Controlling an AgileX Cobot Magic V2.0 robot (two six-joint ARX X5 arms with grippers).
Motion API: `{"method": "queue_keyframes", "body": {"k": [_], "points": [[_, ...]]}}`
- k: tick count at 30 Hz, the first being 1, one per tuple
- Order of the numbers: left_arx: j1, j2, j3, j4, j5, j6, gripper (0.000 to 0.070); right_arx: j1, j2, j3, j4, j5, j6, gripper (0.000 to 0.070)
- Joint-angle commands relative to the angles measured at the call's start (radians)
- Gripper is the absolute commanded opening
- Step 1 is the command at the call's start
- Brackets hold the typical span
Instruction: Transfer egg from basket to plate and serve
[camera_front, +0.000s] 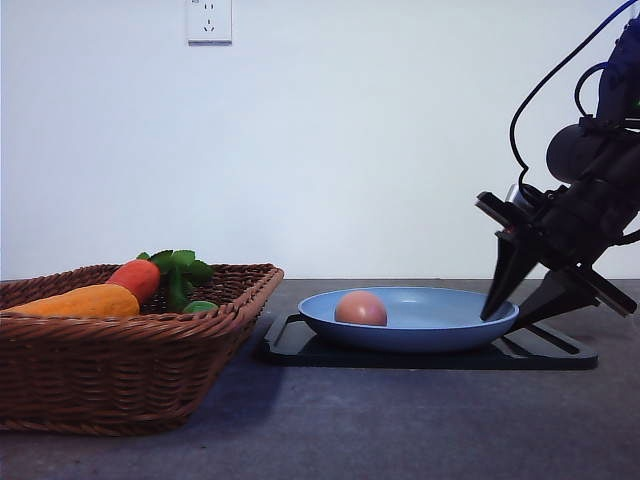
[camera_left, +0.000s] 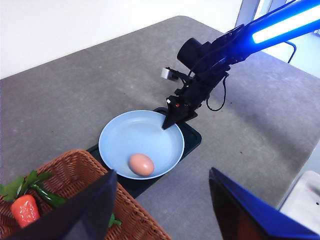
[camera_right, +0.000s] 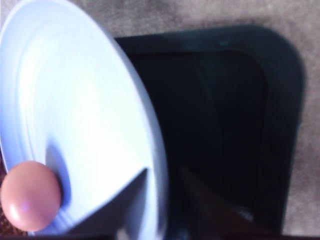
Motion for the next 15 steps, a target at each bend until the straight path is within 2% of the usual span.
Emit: {"method": "queue_keyframes", "body": {"k": [1, 4, 9, 12, 15], "points": [[-0.007, 0.009, 0.019, 0.012, -0.005, -0.002, 0.0376, -0.002, 0.022, 0.03, 0.0, 0.005, 0.009, 0.0238], [-0.007, 0.021, 0.019, 0.012, -0.006, -0.002, 0.0376, -0.012, 0.017, 0.052, -0.033, 0.002, 0.005, 0.0238], [-0.006, 0.041, 0.019, 0.014, -0.045, 0.005, 0.0375, -0.044, -0.013, 0.106, -0.145, 0.016, -0.048, 0.0238], [-0.006, 0.059, 0.019, 0.014, -0.103, 0.008, 0.0373, -0.064, -0.066, 0.118, -0.204, 0.084, -0.076, 0.0221], [-0.006, 0.084, 0.019, 0.014, -0.174, 0.009, 0.0344, -0.076, -0.145, 0.116, -0.277, 0.205, -0.094, 0.0143]]}}
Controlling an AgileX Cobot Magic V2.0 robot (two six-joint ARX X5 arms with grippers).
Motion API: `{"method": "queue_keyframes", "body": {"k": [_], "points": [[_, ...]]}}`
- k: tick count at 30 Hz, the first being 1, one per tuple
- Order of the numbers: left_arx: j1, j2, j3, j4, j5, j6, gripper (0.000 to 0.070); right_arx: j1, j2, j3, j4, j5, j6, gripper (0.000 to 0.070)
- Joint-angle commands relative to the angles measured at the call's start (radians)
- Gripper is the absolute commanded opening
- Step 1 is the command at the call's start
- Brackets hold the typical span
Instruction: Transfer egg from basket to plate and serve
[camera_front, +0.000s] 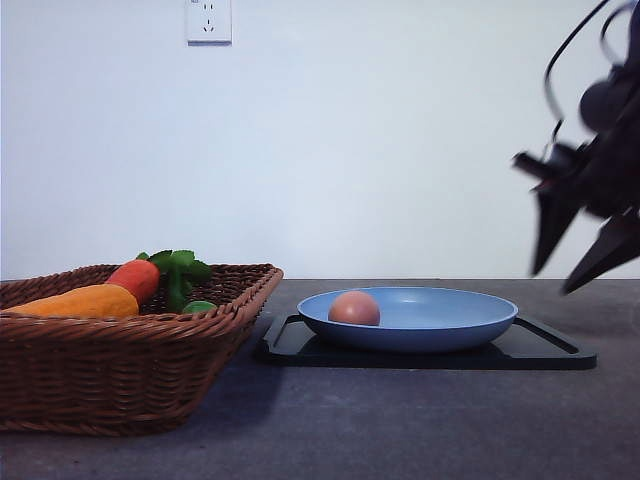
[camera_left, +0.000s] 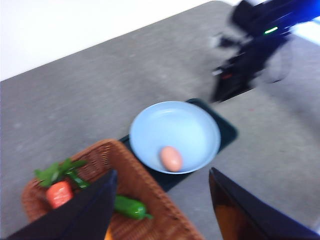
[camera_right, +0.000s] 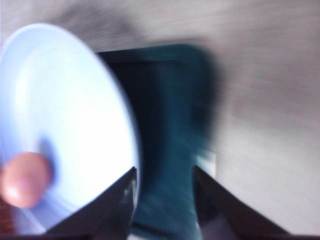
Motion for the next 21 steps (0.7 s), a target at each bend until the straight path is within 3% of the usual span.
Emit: {"method": "queue_keyframes", "body": {"k": [1, 4, 7, 8, 14, 21], "points": [[-0.006, 0.023, 0.019, 0.012, -0.054, 0.008, 0.0318, -0.001, -0.044, 0.024, -0.04, 0.08, -0.038, 0.0118], [0.005, 0.054, 0.019, 0.003, -0.144, 0.03, 0.0195, 0.012, -0.134, 0.015, -0.088, 0.16, -0.053, 0.0062], [0.025, 0.099, 0.018, -0.041, -0.187, 0.072, 0.0026, 0.063, -0.253, -0.021, -0.082, 0.187, -0.093, 0.0], [0.038, 0.112, 0.017, -0.061, -0.196, 0.079, 0.0007, 0.084, -0.292, -0.036, -0.076, 0.199, -0.095, 0.0], [0.179, 0.139, -0.031, -0.09, -0.212, 0.081, 0.0, 0.222, -0.527, -0.148, -0.014, 0.333, -0.144, 0.0], [0.302, 0.066, -0.179, 0.051, -0.16, 0.076, 0.0, 0.346, -0.79, -0.339, 0.166, 0.383, -0.17, 0.0]]}}
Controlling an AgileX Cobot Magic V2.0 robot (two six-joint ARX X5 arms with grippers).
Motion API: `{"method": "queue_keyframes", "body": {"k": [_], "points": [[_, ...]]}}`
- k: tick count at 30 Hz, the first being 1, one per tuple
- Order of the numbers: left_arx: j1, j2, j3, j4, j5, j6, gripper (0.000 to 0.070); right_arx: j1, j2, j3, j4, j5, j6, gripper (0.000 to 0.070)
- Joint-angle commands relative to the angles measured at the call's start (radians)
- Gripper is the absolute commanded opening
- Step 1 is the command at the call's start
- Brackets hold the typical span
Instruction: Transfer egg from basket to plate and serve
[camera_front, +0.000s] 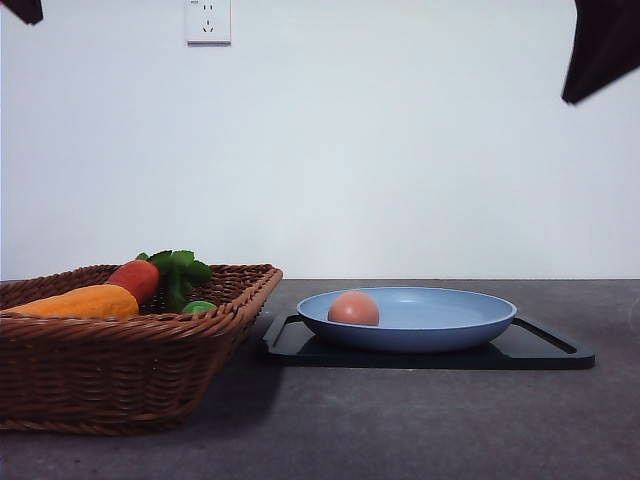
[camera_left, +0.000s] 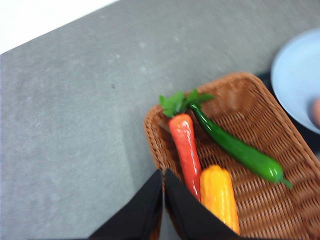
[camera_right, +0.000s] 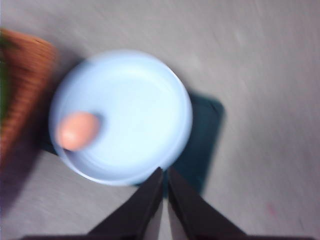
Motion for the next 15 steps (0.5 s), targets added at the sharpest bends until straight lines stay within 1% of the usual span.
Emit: {"method": "queue_keyframes", "body": {"k": [1, 6, 10, 13, 15], "points": [[0.008, -0.022, -0.04, 0.056, 0.033, 0.006, 0.0, 0.024, -0.053, -0.047, 0.069, 0.004, -0.021, 0.0], [0.029, -0.148, -0.234, 0.256, 0.078, -0.002, 0.0, 0.069, -0.207, -0.223, 0.263, 0.004, -0.022, 0.0], [0.029, -0.286, -0.405, 0.406, 0.133, -0.016, 0.0, 0.082, -0.319, -0.378, 0.417, 0.005, -0.019, 0.0], [0.029, -0.379, -0.496, 0.464, 0.165, -0.022, 0.0, 0.082, -0.38, -0.474, 0.51, 0.008, -0.013, 0.0], [0.029, -0.422, -0.518, 0.45, 0.167, -0.033, 0.0, 0.082, -0.405, -0.517, 0.541, 0.008, -0.013, 0.0]]}}
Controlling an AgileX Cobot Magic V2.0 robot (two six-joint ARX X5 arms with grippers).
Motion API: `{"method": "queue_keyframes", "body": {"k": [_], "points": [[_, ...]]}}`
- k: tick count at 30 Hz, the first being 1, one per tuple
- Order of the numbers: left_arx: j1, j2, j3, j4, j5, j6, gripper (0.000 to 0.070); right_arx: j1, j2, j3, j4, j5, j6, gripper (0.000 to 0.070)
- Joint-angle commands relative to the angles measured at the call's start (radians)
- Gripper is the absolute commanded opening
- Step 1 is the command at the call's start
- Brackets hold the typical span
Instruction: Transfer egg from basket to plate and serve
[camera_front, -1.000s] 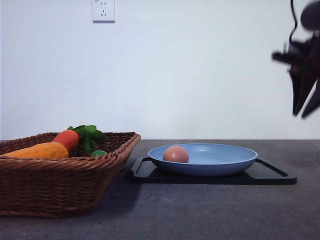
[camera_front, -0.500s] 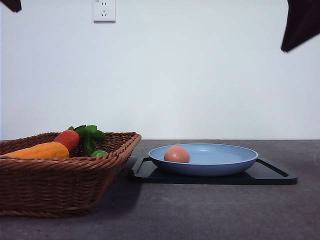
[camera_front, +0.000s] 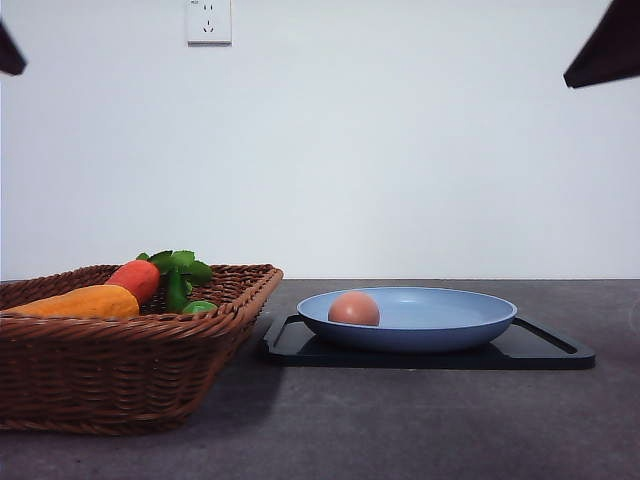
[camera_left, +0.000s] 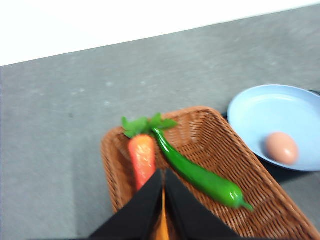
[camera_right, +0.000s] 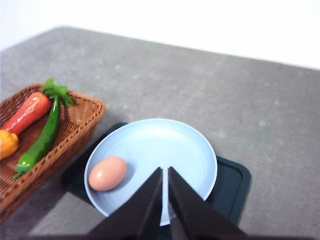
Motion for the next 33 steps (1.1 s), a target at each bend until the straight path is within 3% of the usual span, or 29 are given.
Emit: {"method": "queue_keyframes", "body": {"k": [1, 20, 22, 26, 33], "points": [[-0.004, -0.018, 0.008, -0.004, 0.003, -0.026, 0.0, 0.007, -0.003, -0.014, 0.019, 0.004, -0.001, 0.0], [-0.007, -0.067, 0.008, 0.0, 0.003, -0.026, 0.0, 0.004, -0.005, -0.018, 0.026, 0.004, -0.002, 0.0], [0.002, -0.116, 0.007, -0.001, 0.002, 0.014, 0.0, 0.004, -0.005, -0.018, 0.027, 0.004, -0.002, 0.0], [0.095, -0.237, -0.011, 0.003, 0.006, 0.023, 0.0, 0.004, -0.005, -0.018, 0.026, 0.004, -0.002, 0.0], [0.367, -0.394, -0.122, 0.018, 0.01, -0.009, 0.0, 0.004, -0.005, -0.018, 0.026, 0.004, -0.002, 0.0]]}}
